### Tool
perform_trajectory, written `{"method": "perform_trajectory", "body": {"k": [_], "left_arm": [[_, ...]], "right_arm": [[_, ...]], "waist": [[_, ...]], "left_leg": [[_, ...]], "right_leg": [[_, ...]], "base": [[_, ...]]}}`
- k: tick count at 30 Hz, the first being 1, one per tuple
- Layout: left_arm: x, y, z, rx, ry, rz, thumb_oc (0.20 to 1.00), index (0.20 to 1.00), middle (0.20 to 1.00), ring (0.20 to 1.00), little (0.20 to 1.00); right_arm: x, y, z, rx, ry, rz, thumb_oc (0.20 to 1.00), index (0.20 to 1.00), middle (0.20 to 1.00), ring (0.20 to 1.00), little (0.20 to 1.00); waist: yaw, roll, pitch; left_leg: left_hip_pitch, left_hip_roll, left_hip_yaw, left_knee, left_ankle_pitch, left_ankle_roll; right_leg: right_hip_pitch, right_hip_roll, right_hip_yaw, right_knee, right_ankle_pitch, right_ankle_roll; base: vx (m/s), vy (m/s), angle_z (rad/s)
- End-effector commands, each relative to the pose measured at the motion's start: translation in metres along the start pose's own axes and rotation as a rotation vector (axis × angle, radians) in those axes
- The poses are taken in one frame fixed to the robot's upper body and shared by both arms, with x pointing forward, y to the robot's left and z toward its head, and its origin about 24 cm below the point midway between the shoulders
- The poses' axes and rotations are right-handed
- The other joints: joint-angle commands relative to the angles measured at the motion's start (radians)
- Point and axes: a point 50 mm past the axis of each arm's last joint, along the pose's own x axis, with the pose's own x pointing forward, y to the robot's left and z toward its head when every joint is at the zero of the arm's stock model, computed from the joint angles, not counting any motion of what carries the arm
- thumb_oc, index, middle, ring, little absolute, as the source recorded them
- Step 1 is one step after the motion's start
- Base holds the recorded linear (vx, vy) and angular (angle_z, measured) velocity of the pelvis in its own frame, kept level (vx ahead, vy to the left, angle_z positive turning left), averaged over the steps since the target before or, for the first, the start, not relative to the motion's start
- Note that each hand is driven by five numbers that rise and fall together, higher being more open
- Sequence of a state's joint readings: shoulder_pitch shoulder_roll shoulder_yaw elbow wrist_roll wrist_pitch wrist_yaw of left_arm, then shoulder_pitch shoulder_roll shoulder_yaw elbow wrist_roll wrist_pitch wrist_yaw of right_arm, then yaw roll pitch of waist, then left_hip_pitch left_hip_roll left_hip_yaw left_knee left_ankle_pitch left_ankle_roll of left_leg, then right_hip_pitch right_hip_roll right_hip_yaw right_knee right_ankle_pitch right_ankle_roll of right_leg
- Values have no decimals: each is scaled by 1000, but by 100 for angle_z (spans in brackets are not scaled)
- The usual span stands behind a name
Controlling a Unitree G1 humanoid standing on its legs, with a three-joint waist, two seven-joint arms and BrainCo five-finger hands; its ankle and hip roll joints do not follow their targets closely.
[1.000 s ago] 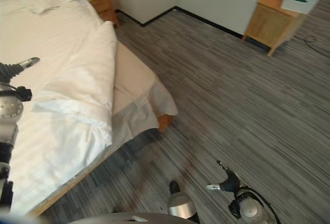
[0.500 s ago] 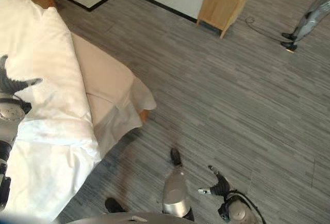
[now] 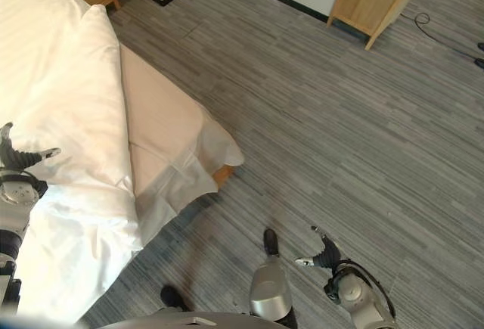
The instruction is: Making the bed.
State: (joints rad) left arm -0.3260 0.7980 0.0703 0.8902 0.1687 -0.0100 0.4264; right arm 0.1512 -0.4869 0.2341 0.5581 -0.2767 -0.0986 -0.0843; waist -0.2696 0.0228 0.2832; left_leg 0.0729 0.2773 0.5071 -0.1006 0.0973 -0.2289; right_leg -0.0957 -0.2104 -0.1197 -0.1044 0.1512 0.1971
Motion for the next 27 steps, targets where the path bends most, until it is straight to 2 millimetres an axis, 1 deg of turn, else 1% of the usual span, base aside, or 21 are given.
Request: {"method": "perform_trajectory", "body": {"k": [1, 3, 6, 7, 8, 9, 10, 11, 14, 15, 16, 18, 19, 20, 21, 22, 23, 24, 25, 26, 27], "left_arm": [[22, 52, 14, -42, -37, 172, 1000, 1000, 1000, 1000, 1000], [22, 64, 4, 19, -24, 201, 1000, 1000, 1000, 1000, 1000], [23, 74, -14, 101, 33, 196, 1000, 1000, 1000, 1000, 1000], [24, 77, -17, 128, 48, 189, 1000, 1000, 1000, 1000, 1000], [28, 78, -14, 163, 48, 180, 1000, 1000, 1000, 1000, 1000], [28, 78, -12, 163, 44, 180, 931, 931, 931, 931, 931], [33, 79, -6, 213, 41, 173, 642, 642, 642, 642, 642], [35, 78, -2, 256, 29, 162, 548, 548, 548, 548, 548], [38, 82, 0, 371, 28, 147, 551, 551, 551, 551, 551], [40, 86, 4, 404, 16, 153, 576, 576, 576, 576, 576], [43, 89, 9, 419, 11, 163, 658, 658, 658, 658, 658], [48, 103, 22, 445, -23, 199, 639, 639, 639, 639, 639], [50, 103, 28, 444, -40, 201, 244, 244, 244, 244, 244], [51, 104, 36, 438, -70, 210, 200, 200, 200, 200, 200], [51, 103, 42, 415, -86, 220, 200, 200, 200, 200, 200], [52, 101, 50, 383, -115, 226, 200, 200, 200, 200, 200], [52, 100, 50, 383, -114, 225, 200, 200, 200, 200, 200], [52, 97, 66, 338, -174, 231, 200, 200, 200, 200, 200], [47, 85, 101, 208, -315, 240, 200, 200, 200, 200, 200], [42, 75, 123, 113, -393, 231, 200, 200, 200, 200, 200], [37, 70, 142, 34, -458, 225, 200, 200, 200, 200, 200]], "right_arm": [[4, -4, 15, 3, -66, -37, 1000, 1000, 1000, 1000, 1000], [7, 0, 13, 7, -51, -26, 1000, 1000, 1000, 1000, 1000], [9, -1, 18, -5, -75, -20, 1000, 1000, 1000, 1000, 1000], [11, -2, 22, -1, -94, -19, 1000, 1000, 1000, 1000, 1000], [14, -3, 28, 6, -116, -19, 1000, 1000, 1000, 1000, 1000], [14, -3, 28, 9, -115, -21, 1000, 1000, 1000, 1000, 1000], [17, -5, 33, 27, -131, -25, 1000, 1000, 1000, 1000, 1000], [18, -7, 37, 46, -150, -28, 1000, 1000, 1000, 1000, 1000], [17, -11, 44, 52, -199, -26, 1000, 1000, 1000, 1000, 1000], [16, -13, 49, 47, -230, -22, 1000, 1000, 1000, 1000, 1000], [15, -14, 49, 51, -239, -22, 1000, 1000, 1000, 1000, 1000], [11, -15, 51, 60, -268, -7, 1000, 1000, 1000, 1000, 1000], [10, -13, 51, 67, -269, 6, 1000, 1000, 1000, 1000, 1000], [10, -10, 49, 73, -268, 24, 1000, 1000, 1000, 1000, 1000], [9, -11, 55, 58, -297, 26, 1000, 1000, 1000, 1000, 1000], [6, -16, 66, 36, -359, 29, 1000, 1000, 1000, 1000, 1000], [5, -16, 66, 35, -357, 30, 1000, 1000, 1000, 1000, 1000], [0, -28, 86, -3, -465, 8, 1000, 1000, 1000, 1000, 1000], [-14, -55, 119, -72, -639, -68, 1000, 1000, 1000, 1000, 1000], [-24, -71, 138, -119, -739, -129, 1000, 1000, 1000, 1000, 1000], [-32, -83, 152, -157, -806, -178, 1000, 1000, 1000, 1000, 1000]], "waist": [[-6, -18, 6], [5, -7, 14], [5, -1, 23], [0, -2, 33], [-8, -7, 48], [-6, -8, 47], [-16, -15, 60], [-21, -23, 68], [-39, -39, 74], [-47, -43, 78], [-52, -43, 74], [-72, -43, 68], [-73, -39, 59], [-78, -36, 52], [-83, -38, 48], [-88, -39, 44], [-87, -40, 46], [-91, -42, 42], [-93, -42, 40], [-99, -40, 31], [-104, -37, 27]], "left_leg": [[-10, 32, -15, 16, 71, -26], [-16, 35, -24, 17, 69, -28], [-30, 41, -25, 13, 84, -31], [-36, 43, -25, 13, 86, -32], [-56, 47, -27, 13, 93, -33], [-56, 45, -28, 13, 88, -33], [-91, 49, -27, 13, 98, -33], [-117, 54, -26, 13, 102, -33], [-176, 71, -9, 13, 116, -33], [-198, 81, -1, 13, 125, -33], [-223, 90, 3, 13, 132, -33], [-267, 112, 9, 13, 143, -33], [-285, 117, 9, 13, 146, -33], [-287, 122, 14, 13, 150, -33], [-281, 125, 19, 13, 152, -33], [-264, 125, 27, 13, 151, -33], [-260, 125, 29, 13, 150, -33], [-242, 124, 36, 13, 150, -33], [-185, 120, 51, 13, 147, -33], [-159, 115, 54, 13, 144, -33], [-139, 113, 55, 13, 141, -33]], "right_leg": [[-9, -39, 45, 34, -37, 32], [-9, -38, 44, 37, -46, 34], [-27, -33, 47, 40, -35, 29], [-37, -32, 49, 43, -32, 30], [-64, -27, 54, 48, -24, 32], [-64, -30, 53, 49, -29, 34], [-106, -22, 62, 54, -17, 37], [-137, -15, 70, 56, -11, 38], [-204, 6, 80, 56, 4, 40], [-227, 13, 81, 56, 8, 41], [-251, 18, 81, 55, 11, 43], [-286, 24, 79, 47, 16, 50], [-301, 26, 77, 46, 16, 51], [-303, 29, 79, 44, 13, 52], [-297, 33, 80, 43, 10, 52], [-287, 38, 84, 43, 5, 50], [-284, 38, 86, 43, 5, 50], [-271, 40, 86, 44, -1, 47], [-224, 44, 91, 44, -12, 42], [-199, 43, 93, 44, -18, 38], [-177, 41, 93, 43, -23, 36]], "base": [[15, -22, -3], [10, -9, -3], [-19, 1, 5], [-97, 4, 8], [-73, 7, 5], [-145, -9, 6], [-148, -15, 11], [-207, -33, 9], [-145, -48, -6], [-124, -38, -18], [-131, -59, -18], [-105, -68, -14], [-47, -49, -13], [0, -22, -12], [55, -8, -7], [54, 0, -10], [71, -20, -19], [80, -36, -27], [111, -45, -22], [86, -38, -19], [76, -31, -3]]}}
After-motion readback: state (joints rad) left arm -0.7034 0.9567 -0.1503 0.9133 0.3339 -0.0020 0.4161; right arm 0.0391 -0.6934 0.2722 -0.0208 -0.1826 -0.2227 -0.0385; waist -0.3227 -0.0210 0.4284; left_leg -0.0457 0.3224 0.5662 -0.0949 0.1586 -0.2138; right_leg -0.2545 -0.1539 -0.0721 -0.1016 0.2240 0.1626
